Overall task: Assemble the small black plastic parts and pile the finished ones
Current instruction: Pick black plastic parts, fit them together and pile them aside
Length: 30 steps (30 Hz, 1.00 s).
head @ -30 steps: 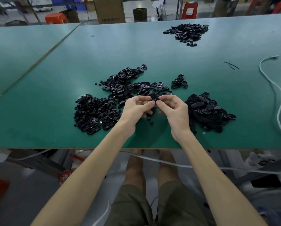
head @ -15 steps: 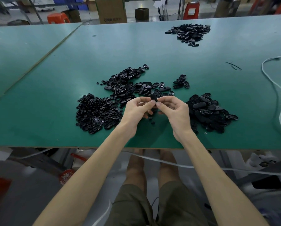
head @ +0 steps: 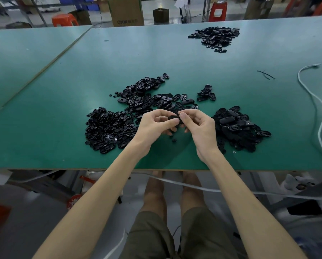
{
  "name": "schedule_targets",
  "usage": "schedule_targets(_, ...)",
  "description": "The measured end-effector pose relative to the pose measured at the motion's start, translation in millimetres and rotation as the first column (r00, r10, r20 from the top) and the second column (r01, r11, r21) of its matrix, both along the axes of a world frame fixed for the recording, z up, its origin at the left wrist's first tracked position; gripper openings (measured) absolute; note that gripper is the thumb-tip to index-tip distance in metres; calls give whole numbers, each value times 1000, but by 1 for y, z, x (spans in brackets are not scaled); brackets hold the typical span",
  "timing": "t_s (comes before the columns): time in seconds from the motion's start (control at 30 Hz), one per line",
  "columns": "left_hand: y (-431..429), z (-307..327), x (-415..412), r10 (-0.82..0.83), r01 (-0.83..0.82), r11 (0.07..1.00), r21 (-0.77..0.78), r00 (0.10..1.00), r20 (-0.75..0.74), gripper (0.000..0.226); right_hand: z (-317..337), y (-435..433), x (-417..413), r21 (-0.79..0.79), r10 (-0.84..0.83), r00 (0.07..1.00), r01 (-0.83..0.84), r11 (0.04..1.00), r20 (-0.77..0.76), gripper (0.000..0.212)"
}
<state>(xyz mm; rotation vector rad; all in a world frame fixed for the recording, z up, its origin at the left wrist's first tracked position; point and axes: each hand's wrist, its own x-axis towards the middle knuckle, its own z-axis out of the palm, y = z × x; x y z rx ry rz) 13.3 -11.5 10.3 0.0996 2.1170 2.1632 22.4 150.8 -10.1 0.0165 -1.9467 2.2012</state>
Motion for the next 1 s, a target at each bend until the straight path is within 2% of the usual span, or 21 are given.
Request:
schedule_targets(0.1, 0, -2, 2, 0, -9, 990, 144, 998, 63, 19, 0, -1, 0, -24, 16, 1000, -16, 1000, 3, 7)
schedule_targets(0.2, 0, -3, 3, 9, -33, 977, 212, 994, 112, 23, -1, -2, 0, -5, 32, 999, -32, 999, -7, 8)
schedule_targets(0.6, -13, 5, -3, -146, 130, 983, 127, 981, 128, 20, 0, -1, -1, -25, 24, 1000, -24, 999, -5, 6)
schedule_targets(1.0, -14, 3, -2, -135, 115, 982, 147, 982, 133, 18, 1, 0, 0, -19, 49, 999, -49, 999, -8, 6)
